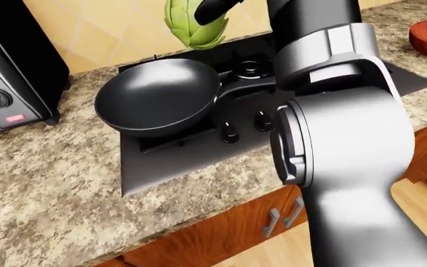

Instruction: Pick the artichoke from the pan and place it in the bowl.

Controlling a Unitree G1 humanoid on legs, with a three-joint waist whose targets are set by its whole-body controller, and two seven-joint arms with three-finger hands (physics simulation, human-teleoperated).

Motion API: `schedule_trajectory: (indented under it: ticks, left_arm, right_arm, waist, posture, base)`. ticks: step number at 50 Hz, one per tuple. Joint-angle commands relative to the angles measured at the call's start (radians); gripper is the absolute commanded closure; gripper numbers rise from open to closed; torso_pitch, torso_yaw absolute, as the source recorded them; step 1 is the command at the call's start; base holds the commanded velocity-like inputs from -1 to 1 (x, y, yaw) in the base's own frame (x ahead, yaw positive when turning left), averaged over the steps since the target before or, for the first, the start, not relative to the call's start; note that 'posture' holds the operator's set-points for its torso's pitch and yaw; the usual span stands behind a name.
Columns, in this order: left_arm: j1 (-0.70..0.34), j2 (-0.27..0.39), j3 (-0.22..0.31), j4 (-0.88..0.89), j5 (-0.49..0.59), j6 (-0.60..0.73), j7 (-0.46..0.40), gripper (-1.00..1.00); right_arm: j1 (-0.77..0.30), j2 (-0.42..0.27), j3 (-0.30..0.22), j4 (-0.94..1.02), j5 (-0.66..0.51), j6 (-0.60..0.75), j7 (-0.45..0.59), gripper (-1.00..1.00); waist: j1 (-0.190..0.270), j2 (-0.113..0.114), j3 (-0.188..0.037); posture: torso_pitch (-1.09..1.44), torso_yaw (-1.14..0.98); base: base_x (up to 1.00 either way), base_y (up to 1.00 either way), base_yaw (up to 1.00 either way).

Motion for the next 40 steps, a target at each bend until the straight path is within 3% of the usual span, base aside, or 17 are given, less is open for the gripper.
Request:
schedule_trajectory:
  ticks: [1, 4, 6, 9, 11, 12, 14, 23, 25, 26, 27, 29, 31, 35, 37, 39, 40]
  left_arm:
    - [-0.019, 0.025, 0.02, -0.022, -0.001, -0.025, 0.005, -1.0]
    - [-0.019, 0.026, 0.02, -0.021, -0.002, -0.025, 0.007, -1.0]
    - [-0.018, 0.026, 0.021, -0.021, -0.003, -0.026, 0.007, -1.0]
    - [-0.016, 0.025, 0.02, -0.022, -0.004, -0.027, 0.008, -1.0]
    - [-0.016, 0.026, 0.022, -0.022, -0.006, -0.026, 0.008, -1.0]
    - [-0.015, 0.026, 0.022, -0.022, -0.006, -0.026, 0.007, -1.0]
    - [-0.014, 0.025, 0.022, -0.023, -0.006, -0.026, 0.008, -1.0]
    - [-0.02, 0.039, 0.033, -0.025, -0.018, -0.015, 0.011, -1.0]
    - [-0.021, 0.042, 0.032, -0.025, -0.019, -0.015, 0.013, -1.0]
    - [-0.02, 0.042, 0.032, -0.024, -0.019, -0.016, 0.013, -1.0]
    - [-0.02, 0.045, 0.034, -0.023, -0.02, -0.015, 0.012, -1.0]
    - [-0.021, 0.048, 0.037, -0.023, -0.022, -0.014, 0.013, -1.0]
    - [-0.02, 0.048, 0.035, -0.022, -0.022, -0.016, 0.015, -1.0]
    - [-0.02, 0.047, 0.032, -0.022, -0.022, -0.017, 0.017, -1.0]
    - [-0.018, 0.046, 0.032, -0.022, -0.022, -0.018, 0.016, -1.0]
    - [-0.019, 0.047, 0.033, -0.022, -0.022, -0.018, 0.017, -1.0]
    - [-0.018, 0.047, 0.032, -0.022, -0.022, -0.019, 0.016, -1.0]
  right_arm:
    - [-0.057, -0.011, -0.011, -0.047, 0.01, -0.027, -0.012, 1.0]
    - [-0.063, -0.013, -0.012, -0.04, 0.011, -0.028, -0.014, 1.0]
    - [-0.064, -0.013, -0.013, -0.039, 0.011, -0.028, -0.016, 1.0]
    - [-0.066, -0.014, -0.012, -0.039, 0.011, -0.027, -0.014, 1.0]
    - [-0.068, -0.015, -0.013, -0.037, 0.011, -0.028, -0.014, 1.0]
    - [-0.068, -0.016, -0.013, -0.037, 0.011, -0.028, -0.015, 1.0]
    - [-0.066, -0.015, -0.013, -0.037, 0.011, -0.029, -0.015, 1.0]
    - [-0.081, -0.018, -0.014, -0.032, 0.012, -0.028, -0.011, 1.0]
    - [-0.089, -0.022, -0.015, -0.022, 0.013, -0.035, -0.015, 1.0]
    - [-0.091, -0.022, -0.015, -0.021, 0.013, -0.036, -0.015, 1.0]
    - [-0.092, -0.024, -0.016, -0.021, 0.013, -0.035, -0.014, 1.0]
    - [-0.095, -0.029, -0.016, -0.02, 0.012, -0.035, -0.011, 1.0]
    - [-0.098, -0.034, -0.016, -0.018, 0.011, -0.035, -0.007, 1.0]
    - [-0.1, -0.038, -0.014, -0.015, 0.006, -0.038, -0.007, 1.0]
    - [-0.105, -0.039, -0.016, -0.013, 0.006, -0.036, -0.005, 1.0]
    - [-0.109, -0.039, -0.016, -0.011, 0.006, -0.035, -0.003, 1.0]
    - [-0.108, -0.039, -0.016, -0.011, 0.005, -0.037, -0.003, 1.0]
  waist:
    - [0.001, 0.004, -0.05]
    - [0.001, 0.015, -0.047]
    - [-0.001, 0.006, -0.056]
    - [0.004, -0.024, -0.054]
    - [0.01, -0.069, -0.061]
    - [0.012, -0.058, -0.061]
    - [0.011, -0.064, -0.047]
    - [0.025, 0.009, -0.035]
    - [0.021, 0.038, -0.041]
    - [0.019, 0.067, -0.053]
    - [0.019, 0.049, -0.052]
    - [0.007, 0.055, -0.049]
    - [0.007, 0.042, -0.061]
    - [0.009, 0.006, -0.054]
    - [0.012, -0.026, -0.056]
    - [0.014, -0.096, -0.072]
    - [0.012, -0.052, -0.057]
  posture:
    - [0.0, 0.0]
    - [0.0, 0.0]
    - [0.0, 0.0]
    - [0.0, 0.0]
    - [0.0, 0.0]
    - [0.0, 0.0]
    - [0.0, 0.0]
    - [0.0, 0.0]
    - [0.0, 0.0]
    - [0.0, 0.0]
    - [0.0, 0.0]
    - [0.0, 0.0]
    - [0.0, 0.0]
    - [0.0, 0.0]
    - [0.0, 0.0]
    - [0.0, 0.0]
    - [0.0, 0.0]
  base:
    - [0.0, -0.13, 0.0]
    - [0.0, -0.21, 0.0]
    - [0.0, -0.24, 0.0]
    - [0.0, -0.26, 0.0]
    - [0.0, -0.26, 0.0]
    - [0.0, -0.25, 0.0]
    - [0.0, -0.26, 0.0]
    - [0.0, -0.25, 0.0]
    - [0.0, -0.25, 0.0]
    - [0.0, -0.25, 0.0]
    - [0.0, -0.25, 0.0]
    - [0.0, -0.26, 0.0]
    - [0.0, -0.25, 0.0]
    - [0.0, -0.25, 0.0]
    - [0.0, -0.25, 0.0]
    - [0.0, -0.25, 0.0]
    - [0.0, -0.26, 0.0]
